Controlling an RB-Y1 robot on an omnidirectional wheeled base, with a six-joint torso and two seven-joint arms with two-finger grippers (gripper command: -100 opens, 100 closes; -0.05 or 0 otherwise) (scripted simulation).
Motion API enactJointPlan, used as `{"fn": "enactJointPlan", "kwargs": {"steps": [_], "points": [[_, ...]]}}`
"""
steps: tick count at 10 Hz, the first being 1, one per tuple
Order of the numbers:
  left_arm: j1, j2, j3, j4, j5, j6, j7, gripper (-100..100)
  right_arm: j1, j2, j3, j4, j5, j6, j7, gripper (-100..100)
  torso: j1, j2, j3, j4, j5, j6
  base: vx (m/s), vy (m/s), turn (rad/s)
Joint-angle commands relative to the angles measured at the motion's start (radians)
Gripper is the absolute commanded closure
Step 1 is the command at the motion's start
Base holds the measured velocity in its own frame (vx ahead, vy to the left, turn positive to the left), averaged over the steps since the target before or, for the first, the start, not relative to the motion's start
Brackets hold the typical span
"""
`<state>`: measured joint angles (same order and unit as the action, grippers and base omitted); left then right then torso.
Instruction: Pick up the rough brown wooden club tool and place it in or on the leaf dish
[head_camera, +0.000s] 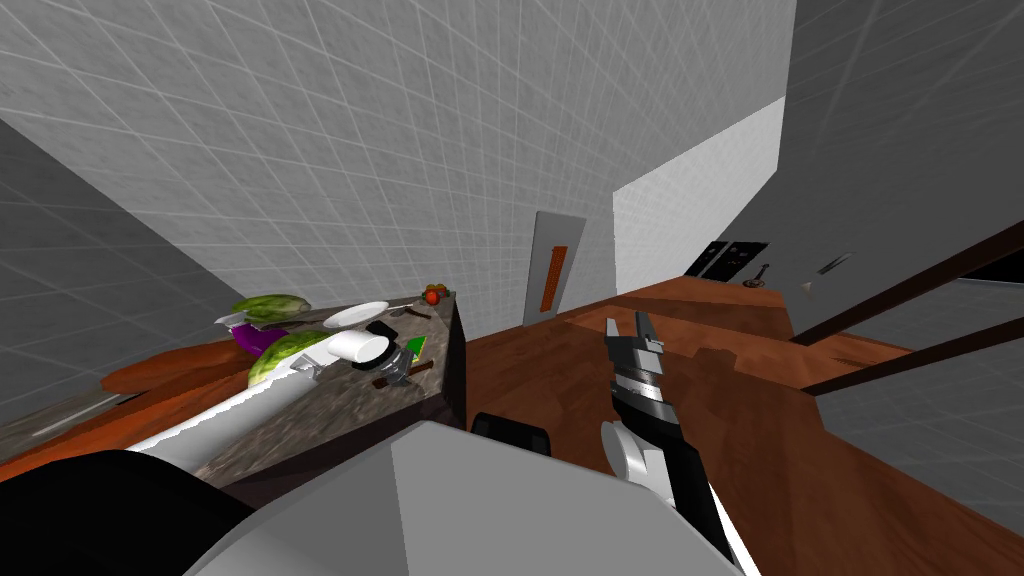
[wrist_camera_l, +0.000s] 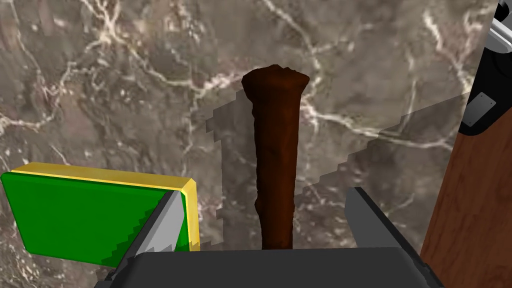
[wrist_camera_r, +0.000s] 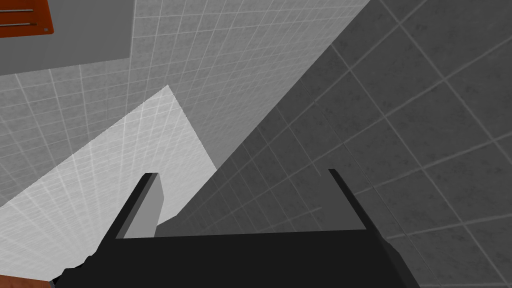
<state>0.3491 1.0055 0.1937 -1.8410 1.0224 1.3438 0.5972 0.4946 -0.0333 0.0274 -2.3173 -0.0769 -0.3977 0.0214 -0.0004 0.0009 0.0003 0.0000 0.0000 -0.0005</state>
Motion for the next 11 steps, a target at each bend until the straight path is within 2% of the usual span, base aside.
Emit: {"fn": "enactJointPlan", "kwargs": {"steps": [1, 2, 6, 7, 8, 9, 10, 11], "points": [[0.0, 0.0, 0.0, 0.0, 0.0, 0.0, 0.0, -100, 0.0, 0.0, 0.0, 0.0, 0.0, 0.0, 0.0, 0, 0.0, 0.0, 0.0, 0.0, 0.0, 0.0, 0.0, 0.0, 0.0], [-0.001, -0.001, -0.001, 0.002, -0.001, -0.002, -0.002, 100, 0.0, 0.0, 0.0, 0.0, 0.0, 0.0, 0.0, 0, 0.0, 0.0, 0.0, 0.0, 0.0, 0.0, 0.0, 0.0, 0.0], [0.0, -0.001, -0.002, 0.002, -0.001, -0.001, -0.001, 100, 0.0, 0.0, 0.0, 0.0, 0.0, 0.0, 0.0, 0, 0.001, 0.0, 0.0, 0.0, 0.0, 0.0, 0.0, 0.0, 0.0], [0.0, -0.001, -0.001, 0.002, -0.001, -0.001, -0.001, 0, 0.0, 0.0, 0.0, 0.0, 0.0, 0.0, 0.0, 0, 0.001, 0.0, 0.0, 0.0, 0.0, 0.0, 0.0, 0.0, 0.0], [0.004, 0.02, 0.015, -0.028, 0.019, 0.019, 0.015, 100, 0.0, 0.0, 0.0, 0.0, 0.0, 0.0, 0.0, 0, 0.001, 0.0, 0.0, 0.0, 0.0, 0.0, -0.002, 0.008, 0.077], [0.005, 0.028, 0.021, -0.041, 0.028, 0.029, 0.022, 100, 0.0, 0.0, 0.0, 0.0, 0.0, 0.0, 0.0, 0, 0.001, 0.0, 0.0, 0.001, 0.0, 0.0, -0.002, 0.011, 0.062], [0.005, 0.02, 0.015, -0.033, 0.019, 0.019, 0.016, 100, 0.0, 0.0, 0.0, 0.0, 0.0, 0.0, 0.0, 0, 0.001, 0.001, 0.001, 0.001, 0.0, -0.001, -0.001, 0.005, 0.01], [0.006, 0.022, 0.017, -0.036, 0.02, 0.022, 0.019, 0, 0.0, 0.0, 0.0, 0.0, 0.0, 0.0, 0.0, 0, 0.001, 0.001, 0.001, 0.0, 0.0, 0.0, 0.0, 0.0, 0.0]]}}
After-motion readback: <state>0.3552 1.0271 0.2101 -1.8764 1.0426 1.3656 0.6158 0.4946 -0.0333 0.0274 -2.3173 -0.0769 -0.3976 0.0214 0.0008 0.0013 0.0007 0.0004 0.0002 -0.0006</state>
